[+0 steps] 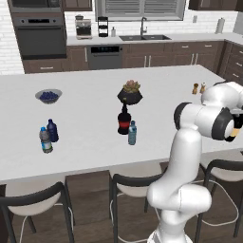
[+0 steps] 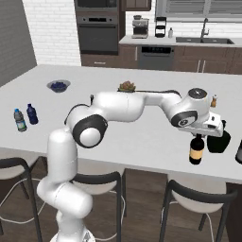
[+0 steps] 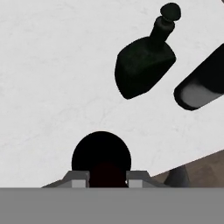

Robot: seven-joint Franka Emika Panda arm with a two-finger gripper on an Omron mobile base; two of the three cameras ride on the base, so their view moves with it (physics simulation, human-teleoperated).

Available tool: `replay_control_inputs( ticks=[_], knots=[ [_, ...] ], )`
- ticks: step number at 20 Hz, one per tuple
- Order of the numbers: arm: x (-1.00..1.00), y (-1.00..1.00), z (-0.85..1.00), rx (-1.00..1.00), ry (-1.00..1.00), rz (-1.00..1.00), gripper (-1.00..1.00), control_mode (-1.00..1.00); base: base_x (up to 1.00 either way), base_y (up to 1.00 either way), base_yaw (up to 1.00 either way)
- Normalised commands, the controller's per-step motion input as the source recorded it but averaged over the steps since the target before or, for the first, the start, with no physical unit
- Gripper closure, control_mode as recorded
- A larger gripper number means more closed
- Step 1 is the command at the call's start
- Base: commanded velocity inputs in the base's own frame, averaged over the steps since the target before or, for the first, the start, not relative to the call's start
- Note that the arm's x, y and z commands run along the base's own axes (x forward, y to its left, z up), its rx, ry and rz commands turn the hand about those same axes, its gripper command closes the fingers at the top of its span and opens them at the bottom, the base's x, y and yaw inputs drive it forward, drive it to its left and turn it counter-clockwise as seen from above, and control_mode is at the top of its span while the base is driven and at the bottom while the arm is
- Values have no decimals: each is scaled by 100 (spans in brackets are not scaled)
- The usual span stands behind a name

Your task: Move the plastic bottles in the middle to the plastics group, and the glass bottles in the middle to the glass group.

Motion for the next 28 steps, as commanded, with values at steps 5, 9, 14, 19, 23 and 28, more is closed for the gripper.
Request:
replay_control_inputs(
  ticks=[5,9,14,19,23,28],
  knots=[
    [20,8,-32,0,0,0,100,-100,0,0,0],
    [27,11,-30,0,0,0,100,-100,0,0,0],
    [21,16,-35,0,0,2,100,-100,0,0,0],
    [31,23,-40,0,1,1,100,-100,0,0,0],
    [32,13,-33,0,0,3,100,-100,0,0,0],
    [13,2,-39,0,3,3,100,-100,0,0,0]
  ],
)
